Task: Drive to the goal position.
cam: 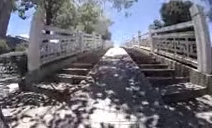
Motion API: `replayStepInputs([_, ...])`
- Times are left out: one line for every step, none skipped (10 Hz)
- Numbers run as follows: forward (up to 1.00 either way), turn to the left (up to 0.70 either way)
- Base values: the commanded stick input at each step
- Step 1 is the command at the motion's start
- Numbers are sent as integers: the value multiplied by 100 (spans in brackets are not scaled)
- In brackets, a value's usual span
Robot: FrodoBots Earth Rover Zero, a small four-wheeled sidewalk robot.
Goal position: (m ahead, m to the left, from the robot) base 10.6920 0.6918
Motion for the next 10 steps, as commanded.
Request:
replayStepInputs([45, 0])
replayStepInputs([45, 0])
replayStepInputs([45, 0])
replayStepInputs([45, 0])
replayStepInputs([45, 0])
replayStepInputs([45, 0])
replayStepInputs([45, 0])
replayStepInputs([45, 0])
replayStepInputs([45, 0])
replayStepInputs([45, 0])
